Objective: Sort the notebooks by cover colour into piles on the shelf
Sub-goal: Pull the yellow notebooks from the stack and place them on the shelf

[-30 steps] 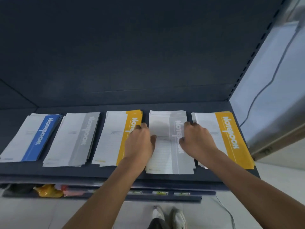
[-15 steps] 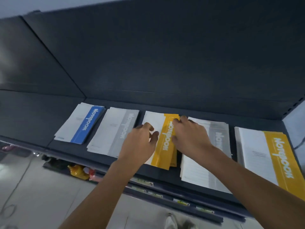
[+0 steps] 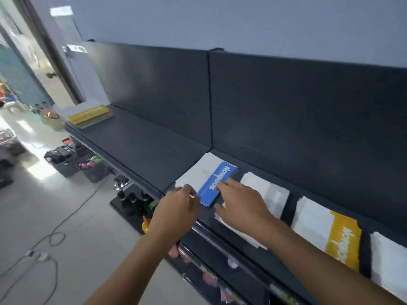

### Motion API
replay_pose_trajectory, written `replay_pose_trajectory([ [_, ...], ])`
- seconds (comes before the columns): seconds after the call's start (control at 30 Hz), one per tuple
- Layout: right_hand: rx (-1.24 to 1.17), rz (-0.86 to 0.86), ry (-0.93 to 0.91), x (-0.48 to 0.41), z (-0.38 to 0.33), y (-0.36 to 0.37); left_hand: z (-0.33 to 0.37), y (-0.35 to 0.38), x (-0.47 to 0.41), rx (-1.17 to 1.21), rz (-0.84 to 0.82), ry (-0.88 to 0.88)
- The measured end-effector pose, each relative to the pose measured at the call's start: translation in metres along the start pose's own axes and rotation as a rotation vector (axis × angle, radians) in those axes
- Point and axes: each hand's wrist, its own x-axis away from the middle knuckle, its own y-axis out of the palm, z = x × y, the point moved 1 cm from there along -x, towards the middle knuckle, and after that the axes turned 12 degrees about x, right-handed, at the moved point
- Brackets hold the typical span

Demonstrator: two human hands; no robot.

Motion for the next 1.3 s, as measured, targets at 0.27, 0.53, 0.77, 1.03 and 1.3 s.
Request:
replay_pose_trajectory([
  [0.27,-0.086,-0.014,-0.116,-0.095,-0.14,0.011,-0.133,-0.103,-0.023,-0.019,0.091,-0.021],
  [0.53,-0.086,-0.014,-0.253,-0.167,-0.233,0.012,-0.23,-0.174,-0.036,-0.021,0.185,-0.103],
  [0.77,-0.072,-0.024,-0.355,-0.244,-0.312,0.019,-0.302,-0.221,-0.051,-0.006,0.223,-0.223],
  [1.03,-0.096,-0.032,-0.353,-0.361,-0.364,0.036,-0.379,-0.267,-0.149,-0.067,0.192,-0.232],
  [1.3,-0.147,-0.051,-0.261,-0.483,-0.388,0.062,-0.441,-0.304,-0.273,-0.113,0.091,-0.113],
])
